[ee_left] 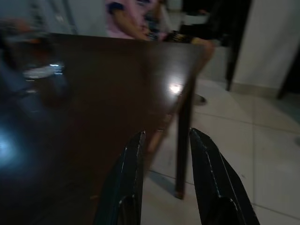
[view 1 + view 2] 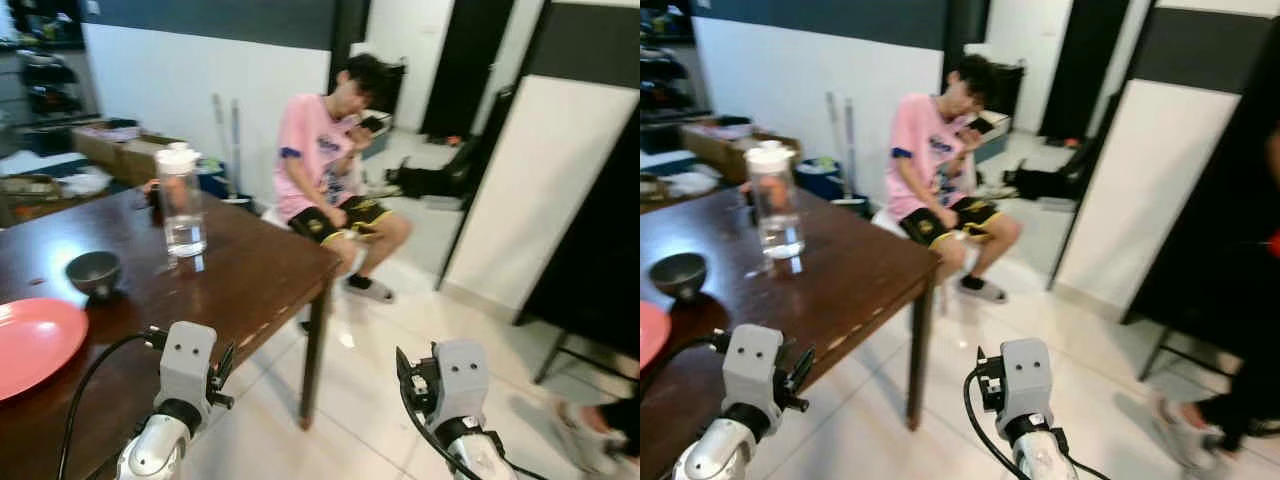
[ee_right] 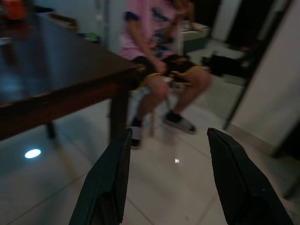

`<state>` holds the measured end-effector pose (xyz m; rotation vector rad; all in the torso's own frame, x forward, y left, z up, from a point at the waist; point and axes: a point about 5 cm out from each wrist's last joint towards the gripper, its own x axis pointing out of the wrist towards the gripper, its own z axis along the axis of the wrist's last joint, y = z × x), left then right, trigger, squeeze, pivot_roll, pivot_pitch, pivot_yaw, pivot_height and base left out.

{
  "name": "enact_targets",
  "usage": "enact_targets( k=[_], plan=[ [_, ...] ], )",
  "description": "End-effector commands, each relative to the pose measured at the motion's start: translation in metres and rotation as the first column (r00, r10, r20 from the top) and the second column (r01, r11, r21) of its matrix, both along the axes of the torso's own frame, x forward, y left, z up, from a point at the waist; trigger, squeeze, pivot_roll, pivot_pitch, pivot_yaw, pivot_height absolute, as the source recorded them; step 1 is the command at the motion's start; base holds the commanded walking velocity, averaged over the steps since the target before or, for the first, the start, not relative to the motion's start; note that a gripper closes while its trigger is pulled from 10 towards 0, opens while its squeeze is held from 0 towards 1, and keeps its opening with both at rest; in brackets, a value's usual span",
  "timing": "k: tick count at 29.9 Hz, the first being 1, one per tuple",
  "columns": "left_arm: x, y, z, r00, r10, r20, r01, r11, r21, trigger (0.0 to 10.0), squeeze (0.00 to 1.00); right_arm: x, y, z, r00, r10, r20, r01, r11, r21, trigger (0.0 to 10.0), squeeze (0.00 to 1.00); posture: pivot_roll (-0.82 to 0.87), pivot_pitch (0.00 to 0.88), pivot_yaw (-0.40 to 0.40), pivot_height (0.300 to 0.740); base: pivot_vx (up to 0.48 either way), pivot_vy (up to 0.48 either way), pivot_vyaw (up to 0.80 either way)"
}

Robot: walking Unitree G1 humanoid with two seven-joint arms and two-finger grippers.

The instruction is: Setting the table

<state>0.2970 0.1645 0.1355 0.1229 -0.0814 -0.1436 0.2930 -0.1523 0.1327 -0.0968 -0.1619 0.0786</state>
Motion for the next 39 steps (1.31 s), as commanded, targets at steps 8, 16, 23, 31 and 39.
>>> enact_targets(
  k=[8, 16, 23, 31, 39],
  plan=[
    [-0.012, 0.014, -0.036, 0.993, 0.035, -0.115, -0.025, 0.996, 0.086, 10.0, 0.00, -0.009, -0.019, -0.043, 0.989, -0.053, -0.140, 0.044, 0.997, -0.067, 10.0, 0.00, -0.02, 0.051, 0.021, 0.740, 0.000, 0.000, -0.78],
    [-0.025, 0.039, -0.074, 0.964, 0.160, -0.212, -0.133, 0.981, 0.138, 10.0, 0.00, -0.026, -0.034, -0.090, 0.951, -0.101, -0.293, 0.067, 0.990, -0.124, 10.0, 0.00, -0.02, 0.044, 0.024, 0.740, 0.000, 0.000, -0.78],
    [-0.032, 0.046, -0.087, 0.950, 0.195, -0.245, -0.159, 0.974, 0.159, 10.0, 0.00, -0.031, -0.032, -0.102, 0.943, -0.091, -0.321, 0.050, 0.990, -0.132, 10.0, 0.00, -0.01, 0.044, 0.024, 0.740, 0.000, 0.000, -0.78],
    [-0.031, 0.050, -0.093, 0.946, 0.211, -0.245, -0.172, 0.970, 0.169, 10.0, 0.00, -0.029, -0.030, -0.104, 0.947, -0.088, -0.310, 0.050, 0.990, -0.130, 10.0, 0.00, -0.01, 0.043, 0.028, 0.740, 0.000, 0.000, -0.78],
    [-0.032, 0.054, -0.099, 0.936, 0.239, -0.257, -0.200, 0.965, 0.168, 10.0, 0.00, -0.029, -0.030, -0.106, 0.949, -0.085, -0.305, 0.047, 0.990, -0.130, 10.0, 0.00, -0.01, 0.045, 0.024, 0.740, 0.000, 0.000, -0.78]
  ],
)
